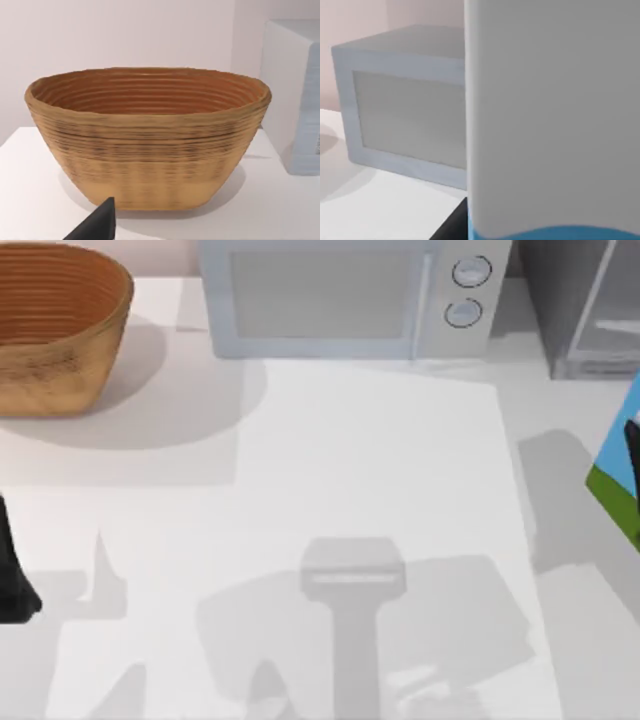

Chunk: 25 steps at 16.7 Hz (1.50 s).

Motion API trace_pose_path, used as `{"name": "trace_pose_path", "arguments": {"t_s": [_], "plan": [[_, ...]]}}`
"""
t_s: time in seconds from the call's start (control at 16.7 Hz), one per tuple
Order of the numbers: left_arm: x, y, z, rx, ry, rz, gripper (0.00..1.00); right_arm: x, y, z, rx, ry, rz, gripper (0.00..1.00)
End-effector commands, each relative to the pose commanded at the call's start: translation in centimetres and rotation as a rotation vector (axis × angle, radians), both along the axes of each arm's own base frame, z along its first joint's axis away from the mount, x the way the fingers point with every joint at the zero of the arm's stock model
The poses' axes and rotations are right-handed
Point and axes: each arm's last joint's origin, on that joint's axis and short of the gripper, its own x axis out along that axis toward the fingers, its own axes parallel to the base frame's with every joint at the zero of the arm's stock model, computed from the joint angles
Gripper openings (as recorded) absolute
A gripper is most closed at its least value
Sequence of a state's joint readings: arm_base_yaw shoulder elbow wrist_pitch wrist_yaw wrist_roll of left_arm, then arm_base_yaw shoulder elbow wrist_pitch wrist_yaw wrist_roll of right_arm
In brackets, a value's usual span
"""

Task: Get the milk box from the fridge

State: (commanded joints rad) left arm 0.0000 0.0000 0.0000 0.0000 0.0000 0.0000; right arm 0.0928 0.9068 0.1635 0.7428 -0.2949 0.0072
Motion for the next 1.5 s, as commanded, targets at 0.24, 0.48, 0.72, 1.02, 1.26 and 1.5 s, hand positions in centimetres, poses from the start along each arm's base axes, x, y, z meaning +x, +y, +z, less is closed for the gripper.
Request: {"name": "trace_pose_path", "arguments": {"t_s": [0.24,0.48,0.72,1.02,1.26,1.5], "plan": [[0.0,0.0,0.0,0.000,0.000,0.000,1.00,3.6,1.6,-2.4,0.004,0.056,0.160,0.00],[0.0,0.0,0.0,0.000,0.000,0.000,1.00,5.9,3.0,-4.4,0.007,0.037,0.289,0.00],[0.0,0.0,0.0,0.000,0.000,0.000,1.00,7.0,3.8,-5.7,0.004,0.007,0.363,0.00],[0.0,0.0,0.0,0.000,0.000,0.000,1.00,7.1,3.9,-5.8,0.004,0.003,0.370,0.00],[0.0,0.0,0.0,0.000,0.000,0.000,1.00,7.7,4.2,-6.2,0.004,0.009,0.360,0.00],[0.0,0.0,0.0,0.000,0.000,0.000,1.00,9.8,6.2,-8.4,0.002,0.022,0.365,0.00]]}}
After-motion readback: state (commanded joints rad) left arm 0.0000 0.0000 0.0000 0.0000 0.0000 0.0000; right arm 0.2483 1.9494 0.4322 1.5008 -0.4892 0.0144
